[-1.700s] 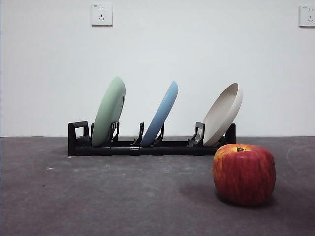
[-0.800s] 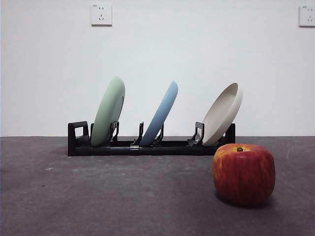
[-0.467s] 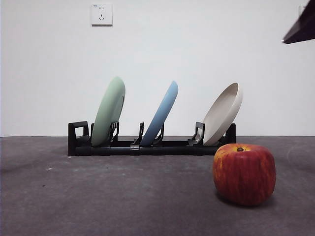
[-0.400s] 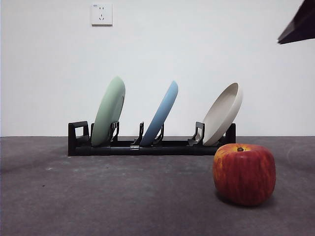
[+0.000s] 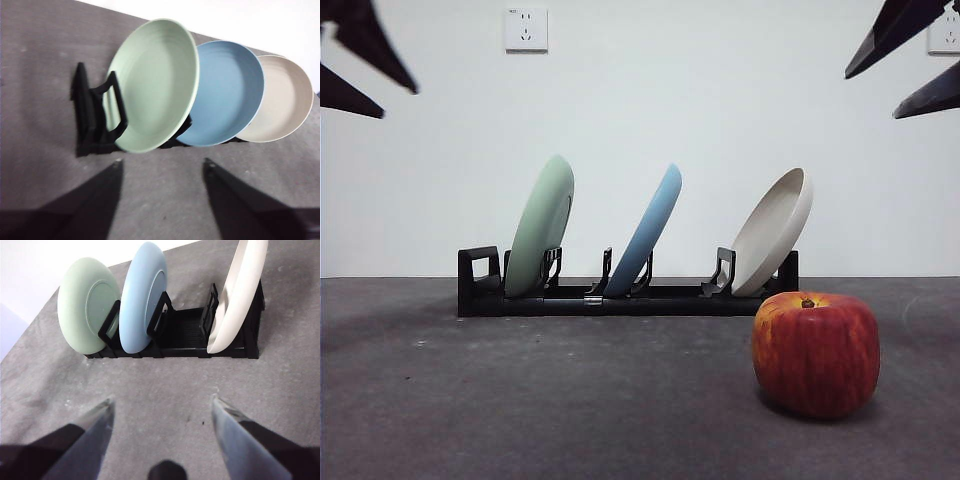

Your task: Take the green plate from the plate rack,put the plate on the table,take the apple from the table,put the apple in the plate

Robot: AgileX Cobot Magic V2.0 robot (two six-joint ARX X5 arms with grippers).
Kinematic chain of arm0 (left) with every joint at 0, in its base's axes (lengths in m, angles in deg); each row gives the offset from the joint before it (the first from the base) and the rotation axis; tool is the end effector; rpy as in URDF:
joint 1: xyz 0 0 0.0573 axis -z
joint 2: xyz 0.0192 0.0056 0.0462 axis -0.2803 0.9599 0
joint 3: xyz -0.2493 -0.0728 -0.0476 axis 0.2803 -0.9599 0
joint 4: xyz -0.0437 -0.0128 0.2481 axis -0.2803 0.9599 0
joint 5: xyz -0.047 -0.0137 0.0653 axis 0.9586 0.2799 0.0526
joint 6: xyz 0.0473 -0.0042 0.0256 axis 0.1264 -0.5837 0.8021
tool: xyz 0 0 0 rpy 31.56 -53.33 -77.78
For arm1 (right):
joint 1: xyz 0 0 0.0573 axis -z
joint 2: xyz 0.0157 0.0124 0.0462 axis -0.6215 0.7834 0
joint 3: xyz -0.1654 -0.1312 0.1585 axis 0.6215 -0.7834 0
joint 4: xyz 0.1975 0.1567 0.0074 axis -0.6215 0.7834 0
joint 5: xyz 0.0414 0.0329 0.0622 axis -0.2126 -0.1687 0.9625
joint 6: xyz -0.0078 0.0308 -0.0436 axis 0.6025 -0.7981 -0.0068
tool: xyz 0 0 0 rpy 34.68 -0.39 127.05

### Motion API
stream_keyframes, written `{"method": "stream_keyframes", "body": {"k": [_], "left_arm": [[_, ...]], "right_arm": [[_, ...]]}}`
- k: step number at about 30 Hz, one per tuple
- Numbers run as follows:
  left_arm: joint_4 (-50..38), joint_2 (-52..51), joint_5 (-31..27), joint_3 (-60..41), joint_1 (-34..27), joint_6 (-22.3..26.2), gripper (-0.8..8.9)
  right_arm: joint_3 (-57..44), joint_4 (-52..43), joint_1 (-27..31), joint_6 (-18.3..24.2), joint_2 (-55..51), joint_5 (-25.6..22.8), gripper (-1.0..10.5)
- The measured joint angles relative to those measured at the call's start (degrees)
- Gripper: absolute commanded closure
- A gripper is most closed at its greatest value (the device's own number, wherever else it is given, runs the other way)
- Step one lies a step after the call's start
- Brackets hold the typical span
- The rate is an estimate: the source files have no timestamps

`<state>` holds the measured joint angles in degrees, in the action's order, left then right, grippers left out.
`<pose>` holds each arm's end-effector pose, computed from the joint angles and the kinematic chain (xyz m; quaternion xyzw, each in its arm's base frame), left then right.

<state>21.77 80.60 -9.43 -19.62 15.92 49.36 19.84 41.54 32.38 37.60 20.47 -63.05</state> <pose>0.2647 -0.0116 0.3074 -0.1749 0.2687 -0.1926 0.9274 0.2114 0.0350 0.2887 0.1430 0.2534 0.2380 0.9267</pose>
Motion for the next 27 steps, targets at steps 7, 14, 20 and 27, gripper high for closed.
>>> {"method": "stream_keyframes", "body": {"k": [7, 14, 20, 27], "left_arm": [[8.1, 13.1, 0.1, 17.9, 4.4, 2.4, 4.99], [17.2, 27.1, 0.0, 36.4, 8.4, 5.2, 5.00], [19.0, 35.5, -2.4, 42.6, 10.5, 5.6, 5.00], [18.8, 40.2, -5.1, 42.6, 12.1, 5.8, 5.00]], "right_arm": [[0.1, 0.0, 0.0, 0.2, 0.0, 0.0, 6.0], [0.2, 0.0, 0.0, 0.2, 0.0, 0.0, 6.0], [0.2, 0.1, 0.0, 0.2, 0.0, 0.0, 6.0], [0.2, 0.2, 0.0, 0.2, 0.0, 0.0, 6.0]]}}
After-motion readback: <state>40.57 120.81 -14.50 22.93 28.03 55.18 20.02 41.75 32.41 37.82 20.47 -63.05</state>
